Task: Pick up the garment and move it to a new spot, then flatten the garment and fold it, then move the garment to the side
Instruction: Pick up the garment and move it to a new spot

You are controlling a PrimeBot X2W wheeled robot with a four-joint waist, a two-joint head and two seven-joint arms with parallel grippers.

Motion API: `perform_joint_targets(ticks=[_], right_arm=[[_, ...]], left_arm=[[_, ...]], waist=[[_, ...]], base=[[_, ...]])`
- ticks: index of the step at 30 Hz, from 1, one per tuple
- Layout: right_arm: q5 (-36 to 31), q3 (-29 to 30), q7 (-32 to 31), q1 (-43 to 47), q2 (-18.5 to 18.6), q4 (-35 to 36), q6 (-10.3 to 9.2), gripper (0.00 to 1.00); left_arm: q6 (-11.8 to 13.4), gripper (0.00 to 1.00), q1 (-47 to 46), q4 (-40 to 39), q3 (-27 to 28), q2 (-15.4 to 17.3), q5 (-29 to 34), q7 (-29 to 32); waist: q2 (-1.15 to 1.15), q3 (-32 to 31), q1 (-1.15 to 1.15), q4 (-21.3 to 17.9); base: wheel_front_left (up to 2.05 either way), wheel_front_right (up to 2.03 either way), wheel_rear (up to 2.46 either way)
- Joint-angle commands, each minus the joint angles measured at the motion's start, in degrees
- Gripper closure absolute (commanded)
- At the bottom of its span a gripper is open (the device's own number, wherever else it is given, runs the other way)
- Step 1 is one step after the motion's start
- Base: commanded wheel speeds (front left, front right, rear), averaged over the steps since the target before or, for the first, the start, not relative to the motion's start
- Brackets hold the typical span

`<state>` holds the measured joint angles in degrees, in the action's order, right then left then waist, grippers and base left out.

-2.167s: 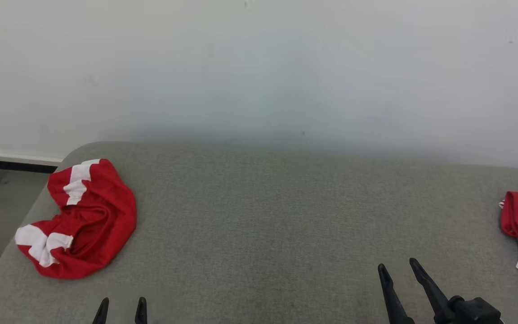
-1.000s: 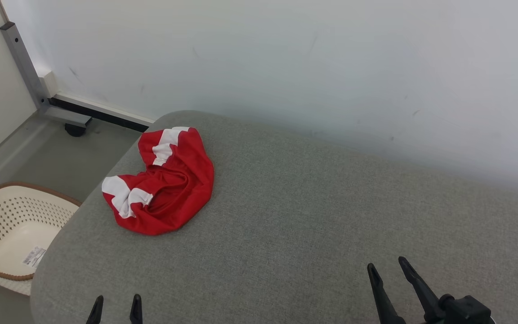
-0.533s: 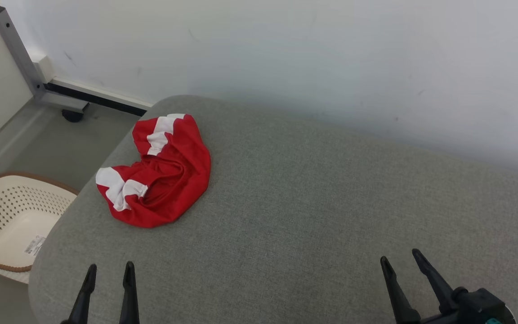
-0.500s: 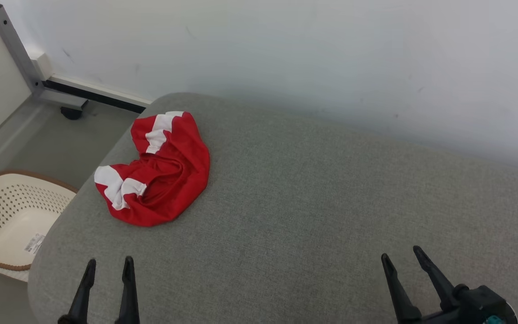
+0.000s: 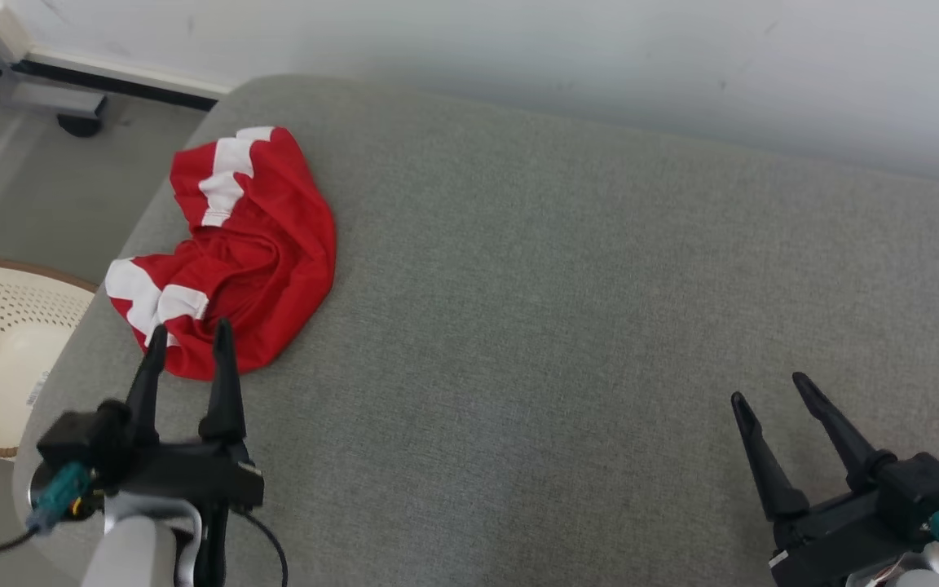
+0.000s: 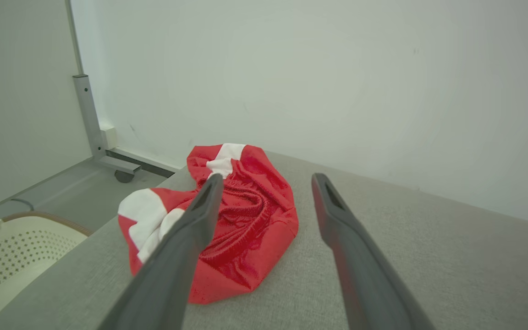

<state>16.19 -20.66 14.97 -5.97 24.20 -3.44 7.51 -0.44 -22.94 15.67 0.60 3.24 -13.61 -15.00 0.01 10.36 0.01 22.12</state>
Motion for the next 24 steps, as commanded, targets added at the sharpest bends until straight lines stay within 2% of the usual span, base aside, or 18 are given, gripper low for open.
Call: perform_joint_targets(ticks=[1,9,14,19,24], right_arm=[[-0.11,0.12,0.20,-1.05,0.76,0.29,-0.05,0.00],[-0.47,0.52,0.20,-3.96,4.11,1.29,-0.05,0.00],[-0.48,0.85,0.20,-5.47,5.66,1.70,-0.05,0.00],[-0.40,0.68,0.20,-7.13,6.87,1.98,-0.05,0.00],[-0.32,0.65,0.04,-7.67,7.25,1.37,-0.05,0.00]], left_arm=[[-0.34,0.00,-2.96,1.82,0.21,0.36,-0.52,-0.13],[-1.43,0.00,-19.90,16.56,0.77,1.29,-3.10,2.68],[-1.82,0.00,-27.23,24.13,1.02,1.57,-4.27,5.01],[-0.71,0.00,-34.52,32.15,0.64,2.82,-4.17,8.59],[1.58,0.00,-39.70,38.63,0.00,4.34,-3.20,12.52]], waist=[[-0.01,4.10,-0.01,-1.55],[-0.01,10.45,-0.01,-2.27],[-0.01,13.08,-0.01,-2.34],[-0.01,15.54,-0.01,-2.68],[-0.01,16.84,-0.01,-2.83]], base=[[0.00,0.00,0.00],[0.00,0.00,0.00],[0.00,0.00,0.00],[0.00,0.00,0.00],[0.00,0.00,0.00]])
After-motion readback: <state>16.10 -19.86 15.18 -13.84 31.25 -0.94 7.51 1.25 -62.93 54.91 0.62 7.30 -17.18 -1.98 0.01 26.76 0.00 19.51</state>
